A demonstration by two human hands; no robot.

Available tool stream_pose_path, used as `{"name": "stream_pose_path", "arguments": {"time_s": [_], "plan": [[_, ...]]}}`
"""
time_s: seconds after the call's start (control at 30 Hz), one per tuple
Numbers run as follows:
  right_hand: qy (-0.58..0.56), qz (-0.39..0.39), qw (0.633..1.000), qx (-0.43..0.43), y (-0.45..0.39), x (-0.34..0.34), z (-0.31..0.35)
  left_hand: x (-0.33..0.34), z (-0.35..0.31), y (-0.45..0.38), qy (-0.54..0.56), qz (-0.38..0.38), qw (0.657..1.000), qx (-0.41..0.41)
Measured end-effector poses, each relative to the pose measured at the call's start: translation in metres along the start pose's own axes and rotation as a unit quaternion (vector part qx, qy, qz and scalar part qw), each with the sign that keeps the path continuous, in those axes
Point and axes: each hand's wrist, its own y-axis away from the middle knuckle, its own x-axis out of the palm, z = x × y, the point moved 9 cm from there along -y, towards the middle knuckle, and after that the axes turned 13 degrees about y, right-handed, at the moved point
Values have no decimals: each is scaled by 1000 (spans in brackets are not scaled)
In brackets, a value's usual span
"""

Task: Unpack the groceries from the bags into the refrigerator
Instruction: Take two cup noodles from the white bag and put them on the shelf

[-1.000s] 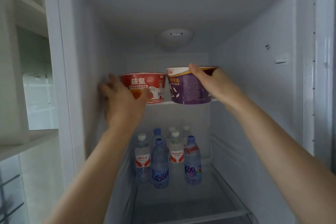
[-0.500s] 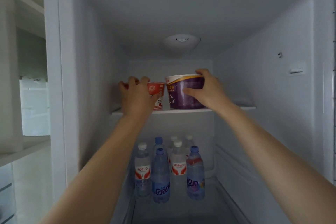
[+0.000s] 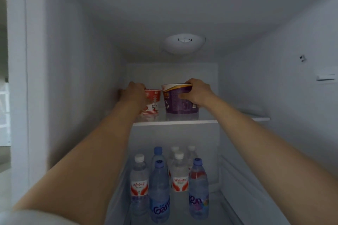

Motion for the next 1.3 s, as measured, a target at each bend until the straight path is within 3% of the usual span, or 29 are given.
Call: {"name": "stream_pose_path", "arguments": {"time_s": [0.27, 0.47, 0.63, 0.87, 1.07, 1.17, 1.3], "plan": [[11, 12, 1000, 6, -24, 21, -12, 15, 11, -22, 26, 41, 999, -16], [-10, 35, 999, 18, -34, 35, -20, 16, 7, -29, -75, 46, 996, -4], [-73, 35, 995, 51, -23, 33, -20, 15, 10, -23, -65, 49, 997, -17], [-46, -44, 996, 67, 14, -1, -13, -23, -17, 15, 66, -73, 995, 15], [-60, -156, 985, 30, 84, -43, 4, -52, -49, 91, 232, -156, 958, 59], [-94, -209, 973, 20, 136, -59, 10, -56, -59, 139, 295, -163, 937, 92], [-124, -221, 967, 31, 213, -64, 10, -49, -67, 210, 344, -131, 920, 137]]}}
